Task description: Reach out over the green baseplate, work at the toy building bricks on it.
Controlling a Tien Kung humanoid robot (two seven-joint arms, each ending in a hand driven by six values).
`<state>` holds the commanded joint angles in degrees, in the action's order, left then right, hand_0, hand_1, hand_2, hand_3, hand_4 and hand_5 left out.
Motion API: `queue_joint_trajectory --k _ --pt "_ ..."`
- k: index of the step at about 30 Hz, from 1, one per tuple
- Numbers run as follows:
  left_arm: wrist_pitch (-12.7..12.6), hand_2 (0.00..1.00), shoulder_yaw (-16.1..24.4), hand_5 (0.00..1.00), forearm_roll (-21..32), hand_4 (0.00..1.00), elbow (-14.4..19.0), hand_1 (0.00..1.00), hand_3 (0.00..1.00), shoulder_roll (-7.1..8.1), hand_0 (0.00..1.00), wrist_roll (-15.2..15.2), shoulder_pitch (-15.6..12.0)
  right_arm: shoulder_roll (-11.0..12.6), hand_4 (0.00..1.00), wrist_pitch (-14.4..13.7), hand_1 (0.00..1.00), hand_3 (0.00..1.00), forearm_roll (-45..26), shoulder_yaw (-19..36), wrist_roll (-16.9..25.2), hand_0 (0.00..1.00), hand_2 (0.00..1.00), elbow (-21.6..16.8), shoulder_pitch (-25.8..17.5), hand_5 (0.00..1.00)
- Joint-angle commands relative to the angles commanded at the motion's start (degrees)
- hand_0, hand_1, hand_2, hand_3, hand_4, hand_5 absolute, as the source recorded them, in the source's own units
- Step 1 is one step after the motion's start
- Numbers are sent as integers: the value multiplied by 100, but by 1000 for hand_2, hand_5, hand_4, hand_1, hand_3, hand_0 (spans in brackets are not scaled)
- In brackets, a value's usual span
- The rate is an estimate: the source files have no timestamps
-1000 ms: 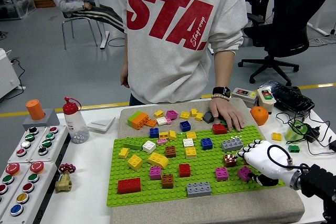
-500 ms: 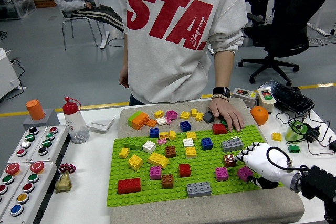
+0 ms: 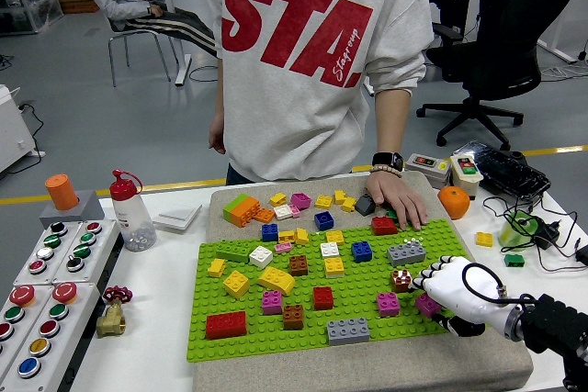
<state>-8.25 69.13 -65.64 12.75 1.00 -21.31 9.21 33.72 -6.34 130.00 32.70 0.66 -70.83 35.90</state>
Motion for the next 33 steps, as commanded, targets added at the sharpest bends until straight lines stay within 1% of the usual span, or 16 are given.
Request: queue_joint_trajectory --k 1,6,7,24,33 --pt "-2 621 1 998 1 374 -1 618 486 0 663 3 0 -3 625 -5 750 715 0 4 -1 732 772 9 0 80" --pt "-3 621 6 998 -1 374 -2 618 486 1 663 11 1 -15 625 -38 750 715 0 9 -18 732 772 63 5 80" --pt "-3 623 8 998 -2 374 -2 618 487 1 663 11 1 -16 606 -42 749 668 0 9 -21 723 769 69 6 83" --pt "-5 622 -13 998 17 376 -6 618 486 16 663 20 40 -53 602 -19 749 663 0 17 2 720 767 169 42 85" --pt "-9 622 -13 998 18 377 -5 618 487 15 663 19 47 -66 578 10 751 681 0 -8 8 715 773 196 73 87"
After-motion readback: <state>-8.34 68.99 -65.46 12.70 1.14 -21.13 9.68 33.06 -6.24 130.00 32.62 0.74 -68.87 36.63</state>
